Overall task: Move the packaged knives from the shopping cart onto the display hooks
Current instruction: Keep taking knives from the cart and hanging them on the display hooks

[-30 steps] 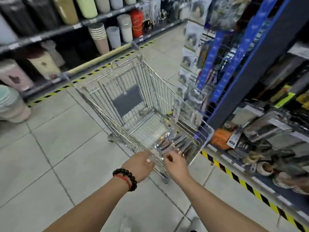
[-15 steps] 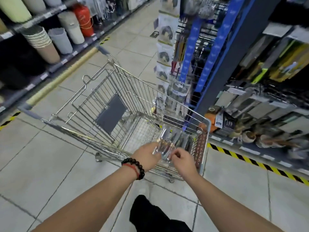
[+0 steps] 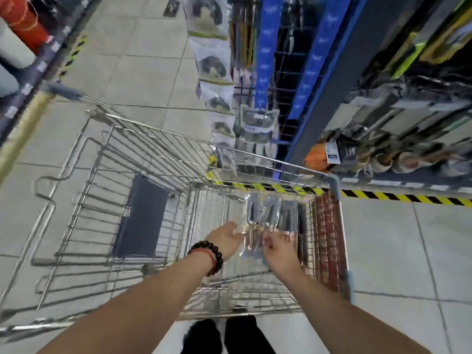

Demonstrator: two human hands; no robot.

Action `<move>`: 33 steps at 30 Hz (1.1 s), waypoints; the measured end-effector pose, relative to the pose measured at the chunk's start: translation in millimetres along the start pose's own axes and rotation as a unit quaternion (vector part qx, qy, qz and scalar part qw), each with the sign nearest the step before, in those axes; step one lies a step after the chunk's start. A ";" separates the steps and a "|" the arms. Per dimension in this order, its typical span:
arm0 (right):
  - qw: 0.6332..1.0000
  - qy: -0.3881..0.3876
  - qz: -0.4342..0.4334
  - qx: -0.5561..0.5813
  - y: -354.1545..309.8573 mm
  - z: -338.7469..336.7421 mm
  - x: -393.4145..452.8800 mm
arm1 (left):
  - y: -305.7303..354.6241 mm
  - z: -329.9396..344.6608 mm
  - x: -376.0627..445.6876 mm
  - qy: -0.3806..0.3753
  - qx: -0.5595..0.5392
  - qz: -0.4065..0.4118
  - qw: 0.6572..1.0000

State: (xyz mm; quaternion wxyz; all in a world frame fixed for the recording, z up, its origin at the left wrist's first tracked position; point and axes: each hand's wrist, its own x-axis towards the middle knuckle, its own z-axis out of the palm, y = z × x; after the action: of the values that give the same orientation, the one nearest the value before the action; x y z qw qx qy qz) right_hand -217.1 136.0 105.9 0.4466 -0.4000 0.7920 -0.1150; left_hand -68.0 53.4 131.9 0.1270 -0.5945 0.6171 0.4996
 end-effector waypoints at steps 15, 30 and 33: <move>0.954 0.082 0.249 -0.143 87.0 111.1 189.7 | -72.7 129.7 274.8 0.035 -0.040 -0.066 0.996; 0.924 0.116 0.222 0.290 61.7 65.3 124.6 | -65.4 62.4 199.5 -0.090 -0.222 -0.108 0.965; 0.892 0.120 0.201 0.387 33.2 37.3 83.3 | -51.7 31.8 153.4 -0.108 -0.270 -0.082 0.953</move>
State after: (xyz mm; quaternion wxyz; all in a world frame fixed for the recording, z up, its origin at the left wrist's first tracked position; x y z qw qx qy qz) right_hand -228.3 102.9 15.4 0.4814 -0.0111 0.7958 -0.3671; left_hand -77.4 -4.6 -22.3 0.0686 -0.5977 0.3907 0.6967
